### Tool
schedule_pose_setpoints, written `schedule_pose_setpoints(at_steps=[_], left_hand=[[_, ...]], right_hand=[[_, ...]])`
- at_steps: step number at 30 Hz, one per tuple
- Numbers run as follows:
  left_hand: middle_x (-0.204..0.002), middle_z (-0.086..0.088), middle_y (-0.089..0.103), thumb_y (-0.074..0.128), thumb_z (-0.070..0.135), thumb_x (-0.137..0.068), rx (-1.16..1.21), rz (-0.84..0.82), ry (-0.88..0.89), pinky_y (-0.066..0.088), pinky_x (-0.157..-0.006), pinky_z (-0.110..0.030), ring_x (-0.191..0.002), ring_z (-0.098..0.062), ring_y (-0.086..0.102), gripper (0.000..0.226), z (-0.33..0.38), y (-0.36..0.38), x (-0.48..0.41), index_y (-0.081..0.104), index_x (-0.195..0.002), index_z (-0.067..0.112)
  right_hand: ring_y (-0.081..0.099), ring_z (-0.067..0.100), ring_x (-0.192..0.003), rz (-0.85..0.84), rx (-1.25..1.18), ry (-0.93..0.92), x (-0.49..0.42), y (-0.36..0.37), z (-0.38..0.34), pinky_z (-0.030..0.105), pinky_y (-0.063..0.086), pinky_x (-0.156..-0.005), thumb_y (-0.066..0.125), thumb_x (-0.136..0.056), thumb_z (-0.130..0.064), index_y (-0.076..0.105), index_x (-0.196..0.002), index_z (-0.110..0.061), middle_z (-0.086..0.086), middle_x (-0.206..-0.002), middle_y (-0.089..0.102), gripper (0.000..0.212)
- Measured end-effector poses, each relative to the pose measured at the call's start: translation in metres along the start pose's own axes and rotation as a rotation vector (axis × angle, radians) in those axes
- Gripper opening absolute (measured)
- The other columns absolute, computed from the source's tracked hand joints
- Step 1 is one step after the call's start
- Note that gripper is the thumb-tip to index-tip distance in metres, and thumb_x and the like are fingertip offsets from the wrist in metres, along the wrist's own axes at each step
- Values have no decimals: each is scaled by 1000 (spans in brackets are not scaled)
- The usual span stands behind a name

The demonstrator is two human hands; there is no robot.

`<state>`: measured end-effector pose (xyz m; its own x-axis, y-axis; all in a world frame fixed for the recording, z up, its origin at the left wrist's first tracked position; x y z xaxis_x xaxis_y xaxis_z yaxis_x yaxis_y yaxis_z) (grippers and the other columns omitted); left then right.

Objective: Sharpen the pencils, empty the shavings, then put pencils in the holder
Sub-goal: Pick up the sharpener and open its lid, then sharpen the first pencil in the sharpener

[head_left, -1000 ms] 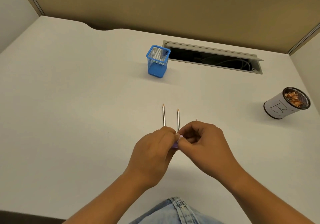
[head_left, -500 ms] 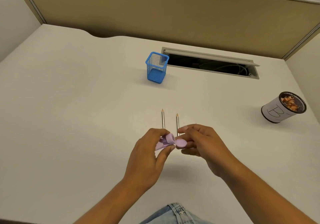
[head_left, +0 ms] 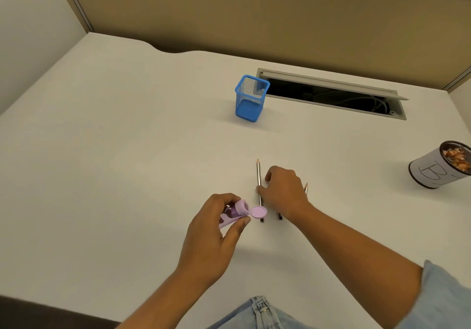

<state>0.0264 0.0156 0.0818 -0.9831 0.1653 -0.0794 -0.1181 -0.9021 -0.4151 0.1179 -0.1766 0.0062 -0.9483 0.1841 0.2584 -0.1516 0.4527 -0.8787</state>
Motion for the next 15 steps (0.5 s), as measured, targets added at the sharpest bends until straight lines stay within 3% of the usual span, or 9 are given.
schedule_pose_setpoints(at_steps=[3, 6, 8, 10, 12, 15], left_hand=[[-106, 19, 66, 71, 20, -91, 16, 13, -17, 56, -82, -29, -100, -13, 63, 23, -2, -7, 3, 58, -103, 35], [-105, 18, 66, 71, 22, -90, 32, 30, -35, 57, -82, -35, -99, -15, 63, 23, -3, -13, 5, 59, -103, 36], [-105, 18, 66, 71, 23, -90, 46, 34, -37, 58, -82, -35, -99, -16, 64, 22, -2, -15, 5, 59, -104, 36], [-106, 18, 66, 71, 25, -90, 64, 41, -30, 57, -82, -28, -100, -15, 64, 22, 2, -19, 4, 59, -104, 37], [-106, 20, 66, 70, 29, -89, 79, 58, -11, 54, -80, -18, -100, -12, 63, 22, 7, -25, 3, 59, -105, 39], [-105, 21, 66, 69, 30, -88, 93, 73, 26, 48, -77, -8, -99, -9, 63, 22, 17, -31, 1, 60, -105, 39]], right_hand=[[63, 31, -83, -18, 15, 12, -3, 1, -2, 34, 51, -65, 63, -75, -15, 65, -91, -6, 11, -89, 70, 18], [66, 29, -79, -2, -27, 42, 1, -9, -5, 32, 51, -62, 69, -70, -19, 69, -94, -6, 10, -87, 72, 27], [67, 20, -75, 25, -126, 66, 8, -26, -7, 26, 47, -60, 71, -69, -25, 72, -97, -15, 1, -83, 74, 30], [64, 5, -60, 67, -252, 24, 21, -50, -12, 22, 44, -56, 68, -67, -28, 74, -88, -25, -12, -66, 70, 22], [58, 2, -46, 66, -385, -66, 40, -73, -19, 19, 43, -49, 64, -70, -24, 73, -80, -29, -17, -57, 66, 15], [70, 7, -58, -22, -521, -271, 81, -101, -31, 16, 48, -49, 63, -87, -11, 72, -87, -34, -12, -81, 69, 24]])
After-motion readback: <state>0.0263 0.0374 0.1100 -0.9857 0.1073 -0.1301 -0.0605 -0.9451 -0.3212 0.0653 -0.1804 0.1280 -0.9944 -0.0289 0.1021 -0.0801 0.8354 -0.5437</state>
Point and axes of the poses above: each hand's wrist, its own x-axis away from the middle knuckle, its own y-axis out of the palm, z = x × y, the point moved 8 cm from there along -x, towards the middle knuckle
